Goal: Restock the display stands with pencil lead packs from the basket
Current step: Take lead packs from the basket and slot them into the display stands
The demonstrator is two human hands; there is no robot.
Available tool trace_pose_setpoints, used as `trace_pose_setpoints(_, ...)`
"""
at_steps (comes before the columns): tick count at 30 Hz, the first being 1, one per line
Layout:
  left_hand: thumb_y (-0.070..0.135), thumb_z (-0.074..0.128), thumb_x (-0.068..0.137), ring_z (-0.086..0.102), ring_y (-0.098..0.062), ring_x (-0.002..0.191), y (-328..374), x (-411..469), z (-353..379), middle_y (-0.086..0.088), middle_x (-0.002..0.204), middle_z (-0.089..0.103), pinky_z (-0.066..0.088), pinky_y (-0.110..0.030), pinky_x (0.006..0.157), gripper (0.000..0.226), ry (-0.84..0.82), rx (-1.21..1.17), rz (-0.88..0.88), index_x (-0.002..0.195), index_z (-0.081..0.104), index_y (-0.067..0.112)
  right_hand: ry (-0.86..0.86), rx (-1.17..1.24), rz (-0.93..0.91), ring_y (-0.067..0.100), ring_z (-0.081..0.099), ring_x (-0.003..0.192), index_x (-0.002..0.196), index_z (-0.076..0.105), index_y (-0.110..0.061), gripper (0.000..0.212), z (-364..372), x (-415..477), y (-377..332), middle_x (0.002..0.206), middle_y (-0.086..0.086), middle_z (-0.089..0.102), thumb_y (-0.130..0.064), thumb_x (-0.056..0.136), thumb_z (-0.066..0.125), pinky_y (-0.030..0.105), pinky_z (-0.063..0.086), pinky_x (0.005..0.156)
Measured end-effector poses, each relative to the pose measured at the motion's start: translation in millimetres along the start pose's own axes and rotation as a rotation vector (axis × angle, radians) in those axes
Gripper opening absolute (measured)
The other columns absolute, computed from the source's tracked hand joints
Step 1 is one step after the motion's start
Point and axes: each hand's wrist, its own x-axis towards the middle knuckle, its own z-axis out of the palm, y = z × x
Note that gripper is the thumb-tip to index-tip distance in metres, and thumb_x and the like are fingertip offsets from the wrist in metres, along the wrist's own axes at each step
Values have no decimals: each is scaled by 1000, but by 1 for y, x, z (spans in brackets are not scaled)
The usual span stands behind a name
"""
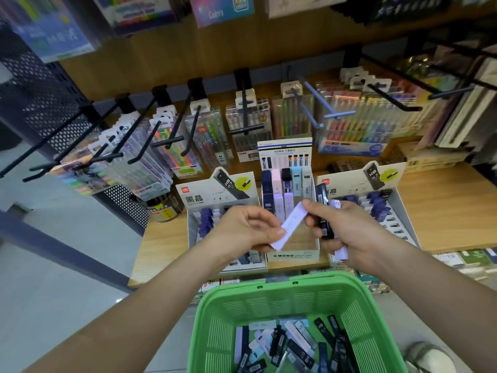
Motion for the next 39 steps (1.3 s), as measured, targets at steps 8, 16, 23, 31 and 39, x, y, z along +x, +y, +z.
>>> trace_pose_setpoints(8, -8, 74, 76, 67, -17, 56, 12, 1, 27, -3, 69, 68, 55, -26, 55, 64, -64, 25, 133, 121, 56, 34, -62, 26, 84, 8, 37, 44, 92, 64, -8, 35, 2, 0, -1, 62, -1, 52, -41, 84, 71, 16, 23, 32)
trace_pose_setpoints(16, 5, 75, 74, 70, -17, 60, 11, 9, 13, -12, 71, 73, 55, -21, 56, 35, 180, -134, 226, 105, 62, 16, -163, -30, 137, 7, 38, 44, 94, 63, -11, 5, -9, -5, -1, 75, 10, 66, -7, 95, 60, 14, 24, 31)
trace_pose_setpoints(23, 23, 74, 66, 68, -15, 60, 13, 11, -4, -11, 73, 73, 55, -19, 56, 26, 198, -99, 206, 83, 71, 4, -118, 87, 208, 8, 35, 42, 101, 62, -6, 14, -13, -3, -2, 62, 6, 56, -18, 99, 55, 15, 23, 30)
trace_pose_setpoints(31, 8, 72, 83, 68, -13, 60, 15, 40, -14, 2, 62, 70, 56, -19, 61, 8, 447, 375, 258, 79, 73, 15, 111, 110, 146, 12, 50, 44, 108, 58, -8, 11, -22, 3, -10, 65, 7, 69, -13, 101, 51, 16, 26, 32)
trace_pose_setpoints(39, 22, 71, 85, 62, -10, 75, -10, 78, -3, 7, 81, 68, 51, -25, 76, 7, 467, 811, 327, 92, 73, 21, 154, 81, 110, 10, 51, 41, 114, 54, -9, 14, -34, 4, -12, 71, 8, 73, -16, 103, 50, 17, 27, 32)
